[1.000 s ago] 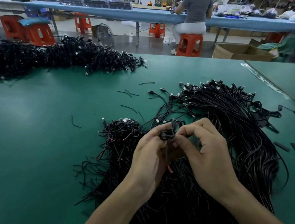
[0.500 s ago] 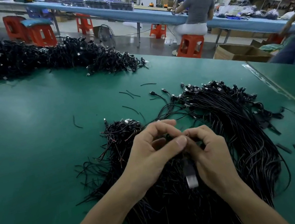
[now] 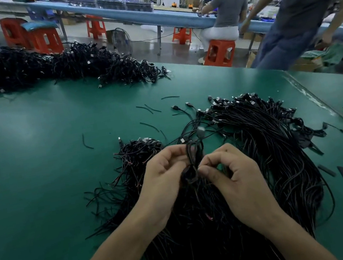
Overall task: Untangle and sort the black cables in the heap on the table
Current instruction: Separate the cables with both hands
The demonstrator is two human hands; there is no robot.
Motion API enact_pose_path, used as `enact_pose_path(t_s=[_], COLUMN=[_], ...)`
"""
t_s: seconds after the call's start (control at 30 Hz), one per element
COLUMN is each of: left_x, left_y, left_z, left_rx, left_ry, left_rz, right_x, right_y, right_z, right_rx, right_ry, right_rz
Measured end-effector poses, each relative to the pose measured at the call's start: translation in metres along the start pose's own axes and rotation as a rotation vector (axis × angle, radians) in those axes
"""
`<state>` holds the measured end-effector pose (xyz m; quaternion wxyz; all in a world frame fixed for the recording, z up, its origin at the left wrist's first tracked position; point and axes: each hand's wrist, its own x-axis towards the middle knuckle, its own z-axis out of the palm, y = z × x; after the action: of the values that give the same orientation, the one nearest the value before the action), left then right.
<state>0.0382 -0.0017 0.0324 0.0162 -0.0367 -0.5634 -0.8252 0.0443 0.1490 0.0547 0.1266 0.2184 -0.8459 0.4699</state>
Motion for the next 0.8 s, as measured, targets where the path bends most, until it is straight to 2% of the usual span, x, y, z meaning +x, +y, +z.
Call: enact_pose_path(t_s=[0.07,0.2,0.3,0.37,0.47,0.53,0.67,0.8], left_x=[0.001,0.0,-0.003,-0.005,-0.005,-0.004,-0.003,-0.004], left_y=[0.004,0.008,0.006,0.003,-0.007,-0.012,-0.012,-0.008], left_z=[-0.001,-0.002,-0.001,-0.002,-0.003,-0.001,-0.001,0.0], left_rx=[-0.184,-0.189,-0.068,0.094,0.379,0.421,0.392,0.194], left_ry=[-0.01,-0.045,-0.108,-0.108,0.001,0.063,0.058,0.005], left_rz=[-0.054,-0.007,0.092,0.145,0.162,0.144,0.087,0.05], right_x=[0.001,0.002,0.004,0.005,0.005,0.004,0.003,0.001], right_y=[0.002,0.004,0.005,0.008,0.01,0.009,0.006,0.0], right_z=[-0.002,0.001,0.003,0.002,-0.001,-0.001,0.0,0.001], right_rx=[-0.041,-0.032,0.015,0.041,0.059,0.062,0.068,0.122], right_ry=[-0.008,-0.023,-0.009,0.02,0.063,0.068,0.085,0.063], right_rz=[0.023,0.08,0.101,0.125,0.128,0.101,0.066,0.042])
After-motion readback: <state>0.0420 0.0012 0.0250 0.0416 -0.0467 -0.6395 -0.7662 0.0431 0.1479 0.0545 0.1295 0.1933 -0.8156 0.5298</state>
